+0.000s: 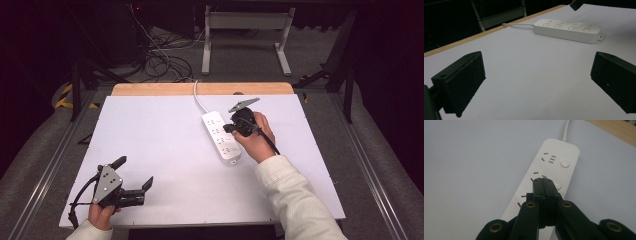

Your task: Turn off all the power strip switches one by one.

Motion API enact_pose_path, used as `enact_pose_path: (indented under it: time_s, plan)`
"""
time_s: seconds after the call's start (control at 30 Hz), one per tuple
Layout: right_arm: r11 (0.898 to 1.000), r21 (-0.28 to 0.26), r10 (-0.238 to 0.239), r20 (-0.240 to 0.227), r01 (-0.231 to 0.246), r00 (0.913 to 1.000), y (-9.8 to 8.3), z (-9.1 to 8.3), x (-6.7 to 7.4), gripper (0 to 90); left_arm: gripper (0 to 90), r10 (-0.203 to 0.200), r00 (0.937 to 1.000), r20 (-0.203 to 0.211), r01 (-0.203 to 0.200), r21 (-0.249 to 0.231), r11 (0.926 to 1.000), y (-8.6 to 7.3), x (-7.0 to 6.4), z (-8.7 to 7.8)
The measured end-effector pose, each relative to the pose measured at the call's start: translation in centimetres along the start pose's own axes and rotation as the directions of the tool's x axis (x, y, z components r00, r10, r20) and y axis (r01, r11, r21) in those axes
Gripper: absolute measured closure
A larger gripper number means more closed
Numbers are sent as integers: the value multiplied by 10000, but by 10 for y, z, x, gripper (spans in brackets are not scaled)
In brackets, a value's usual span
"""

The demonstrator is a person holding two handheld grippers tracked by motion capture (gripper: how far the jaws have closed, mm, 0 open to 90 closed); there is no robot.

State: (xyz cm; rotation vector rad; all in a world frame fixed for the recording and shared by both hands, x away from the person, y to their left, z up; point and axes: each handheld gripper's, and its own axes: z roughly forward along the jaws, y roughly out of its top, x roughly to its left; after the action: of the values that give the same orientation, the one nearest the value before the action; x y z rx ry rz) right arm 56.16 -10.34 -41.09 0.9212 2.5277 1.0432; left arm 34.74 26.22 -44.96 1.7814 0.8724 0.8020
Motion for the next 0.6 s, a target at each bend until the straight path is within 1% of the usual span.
enact_pose_path:
  time_s: [0.07,0.2,0.33,0.37,0.43,0.47,0.5,0.6]
  plan:
    - [10000,11,-8,25,8,10000,1,-1,-1,900,3,104,9999,-8,-104,24,9999,0,0,0]
    - [10000,39,-17,119,17,9999,4,1,-4,900,3,40,10000,6,-40,15,10000,0,0,1]
    - [9999,-116,72,79,-71,9999,8,5,-10,900,4,5,10000,1,-5,40,10000,0,0,1]
    - [9998,-194,65,124,-63,9999,8,6,-12,900,3,24,10000,4,-24,51,10000,0,0,1]
    - [9996,-208,201,56,-200,9998,6,10,-16,900,3,10,10000,7,-10,62,10000,0,0,1]
    - [9996,-177,205,94,-203,9997,6,12,-17,900,3,6,10000,11,-6,71,10000,-1,0,1]
    - [9999,-132,106,93,-105,9999,5,15,-19,900,3,5,10000,10,-5,76,10000,-1,1,1]
    - [9998,-155,157,83,-155,9998,4,21,-21,900,3,19,10000,12,-19,82,10000,-1,1,1]
